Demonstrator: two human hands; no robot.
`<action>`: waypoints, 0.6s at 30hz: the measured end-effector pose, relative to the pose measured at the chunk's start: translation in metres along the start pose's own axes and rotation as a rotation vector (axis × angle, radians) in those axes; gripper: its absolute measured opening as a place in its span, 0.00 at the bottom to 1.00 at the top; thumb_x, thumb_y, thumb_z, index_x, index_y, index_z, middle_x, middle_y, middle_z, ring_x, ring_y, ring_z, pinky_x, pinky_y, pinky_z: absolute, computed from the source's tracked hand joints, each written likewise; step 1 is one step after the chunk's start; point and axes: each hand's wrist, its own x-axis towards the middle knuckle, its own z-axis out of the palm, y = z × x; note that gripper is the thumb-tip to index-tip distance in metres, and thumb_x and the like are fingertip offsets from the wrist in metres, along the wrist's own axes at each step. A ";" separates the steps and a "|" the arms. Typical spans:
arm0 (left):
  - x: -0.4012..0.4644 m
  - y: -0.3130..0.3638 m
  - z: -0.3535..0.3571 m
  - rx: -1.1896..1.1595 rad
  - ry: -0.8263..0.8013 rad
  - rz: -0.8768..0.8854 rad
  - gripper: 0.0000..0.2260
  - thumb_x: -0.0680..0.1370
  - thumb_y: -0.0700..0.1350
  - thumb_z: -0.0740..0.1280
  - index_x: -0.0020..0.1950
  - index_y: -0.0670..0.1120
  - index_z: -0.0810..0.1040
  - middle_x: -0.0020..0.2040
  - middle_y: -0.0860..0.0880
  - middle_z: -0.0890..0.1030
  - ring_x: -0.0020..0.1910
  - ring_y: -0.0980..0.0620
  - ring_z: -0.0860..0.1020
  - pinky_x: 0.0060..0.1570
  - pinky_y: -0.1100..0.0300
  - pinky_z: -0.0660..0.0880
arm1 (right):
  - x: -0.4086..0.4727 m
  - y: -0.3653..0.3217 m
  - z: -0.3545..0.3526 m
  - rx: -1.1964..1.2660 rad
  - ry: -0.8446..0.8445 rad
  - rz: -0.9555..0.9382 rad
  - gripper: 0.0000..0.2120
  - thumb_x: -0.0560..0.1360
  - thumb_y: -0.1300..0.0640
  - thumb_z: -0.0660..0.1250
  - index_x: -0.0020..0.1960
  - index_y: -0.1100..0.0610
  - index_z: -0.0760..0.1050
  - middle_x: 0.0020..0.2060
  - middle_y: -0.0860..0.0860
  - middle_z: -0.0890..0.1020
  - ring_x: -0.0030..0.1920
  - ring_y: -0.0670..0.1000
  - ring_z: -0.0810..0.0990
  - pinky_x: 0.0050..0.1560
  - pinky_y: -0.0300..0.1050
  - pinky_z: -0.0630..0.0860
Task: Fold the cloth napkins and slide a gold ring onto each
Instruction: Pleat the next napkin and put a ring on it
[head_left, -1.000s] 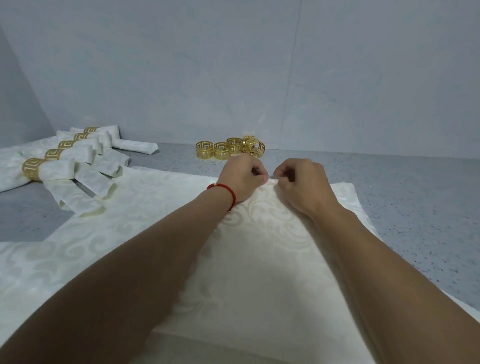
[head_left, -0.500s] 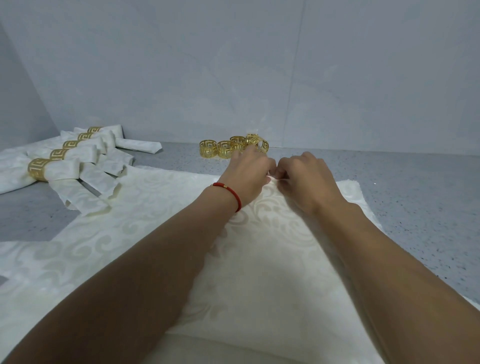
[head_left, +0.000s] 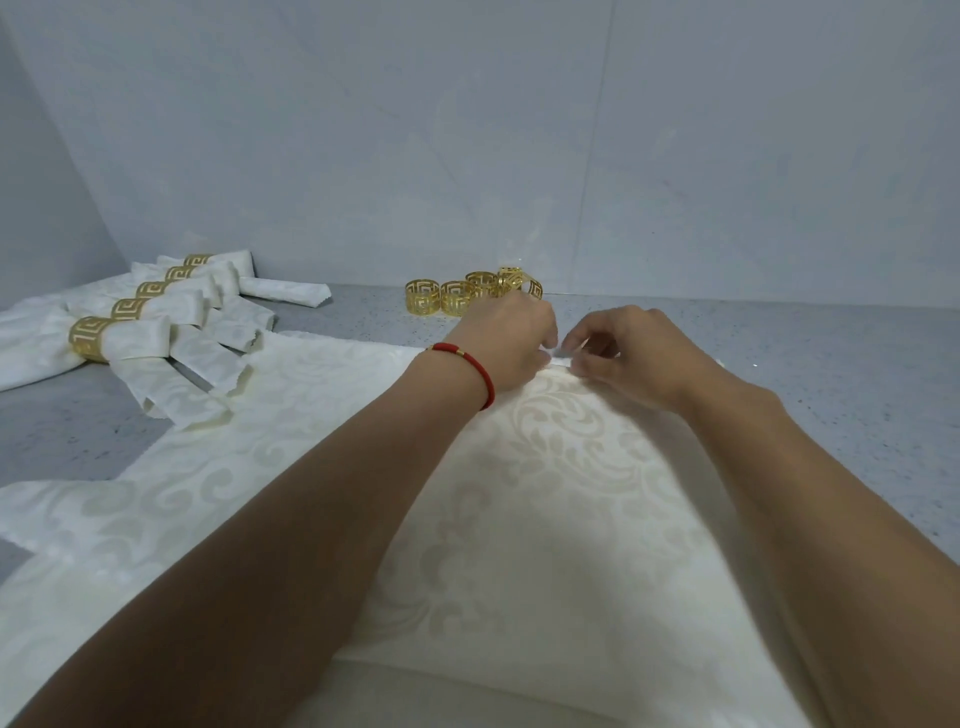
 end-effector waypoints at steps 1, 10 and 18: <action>0.000 -0.003 0.003 -0.059 0.011 0.000 0.09 0.77 0.39 0.65 0.41 0.50 0.81 0.38 0.49 0.78 0.44 0.44 0.77 0.45 0.52 0.75 | 0.000 0.002 0.003 0.011 0.010 0.014 0.05 0.76 0.58 0.74 0.51 0.51 0.85 0.40 0.44 0.84 0.44 0.43 0.81 0.45 0.35 0.73; -0.006 -0.008 0.009 0.033 0.021 0.085 0.03 0.78 0.43 0.69 0.45 0.47 0.79 0.45 0.51 0.78 0.50 0.47 0.77 0.45 0.53 0.74 | -0.001 -0.009 0.001 -0.106 -0.057 0.046 0.06 0.74 0.57 0.74 0.42 0.51 0.77 0.39 0.45 0.81 0.43 0.50 0.79 0.46 0.46 0.77; -0.017 0.004 -0.008 0.256 -0.064 0.175 0.15 0.72 0.31 0.63 0.40 0.53 0.71 0.41 0.51 0.77 0.44 0.46 0.79 0.36 0.58 0.65 | -0.025 -0.036 0.002 -0.727 -0.112 -0.212 0.08 0.77 0.59 0.64 0.55 0.50 0.75 0.50 0.47 0.78 0.53 0.53 0.78 0.51 0.49 0.71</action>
